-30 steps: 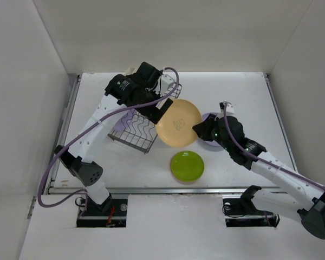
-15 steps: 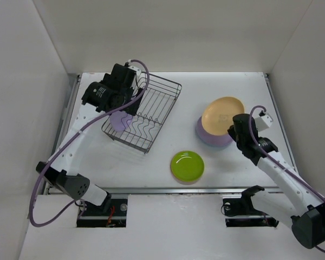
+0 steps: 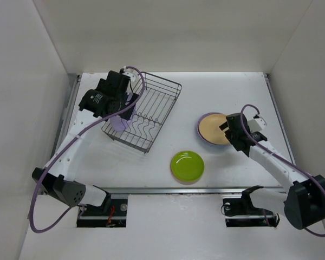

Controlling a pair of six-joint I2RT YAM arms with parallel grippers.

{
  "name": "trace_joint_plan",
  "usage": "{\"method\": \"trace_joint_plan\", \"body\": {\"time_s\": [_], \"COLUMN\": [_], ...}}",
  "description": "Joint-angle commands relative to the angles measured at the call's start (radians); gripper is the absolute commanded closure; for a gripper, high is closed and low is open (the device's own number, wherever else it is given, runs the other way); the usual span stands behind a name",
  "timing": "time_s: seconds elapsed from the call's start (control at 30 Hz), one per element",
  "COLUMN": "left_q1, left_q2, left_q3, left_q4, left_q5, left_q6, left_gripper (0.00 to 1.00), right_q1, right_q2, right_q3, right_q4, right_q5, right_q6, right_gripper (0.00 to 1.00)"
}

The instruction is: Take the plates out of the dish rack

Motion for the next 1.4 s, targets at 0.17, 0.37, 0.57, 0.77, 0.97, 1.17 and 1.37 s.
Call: {"method": "trace_joint_plan", "body": {"time_s": [0.17,0.37,0.57,0.77,0.97,1.17,1.37], "left_q1": [0.011,0.011,0.020,0.020,0.020,0.020,0.044], "left_q2": [-0.046,-0.057,0.069,0.149,0.167,0.229,0.383], "left_q3": [0.007,-0.019,-0.019,0.021,0.021,0.021,0.081], "left_q4": [0.019,0.037,0.013,0.013,0.022,0.057,0.057], "left_q5": [0.017,-0.003,-0.027,-0.078,-0.081,-0.101,-0.131], "left_q6": [0.020,0.037,0.037,0.037,0.037,0.075,0.076], "left_gripper": [0.00,0.00,0.00,0.00,0.00,0.03,0.14], "right_q1": [-0.008,-0.008,-0.008,0.016,0.016,0.025,0.088], "right_q2": [-0.020,0.012,0.322,0.425,0.455,0.451,0.381], "right_q3": [0.098,0.134,0.233,0.250,0.210,0.220,0.258], "right_q4": [-0.098,-0.035,0.025,0.046,0.077,0.077,-0.009], "right_q5": [0.041,-0.038,-0.146,-0.175,-0.193,-0.177,-0.092], "right_q6": [-0.047,-0.223,-0.319,-0.337,-0.307,-0.297,-0.297], "right_gripper": [0.03,0.14,0.47,0.70,0.70,0.70,0.70]}}
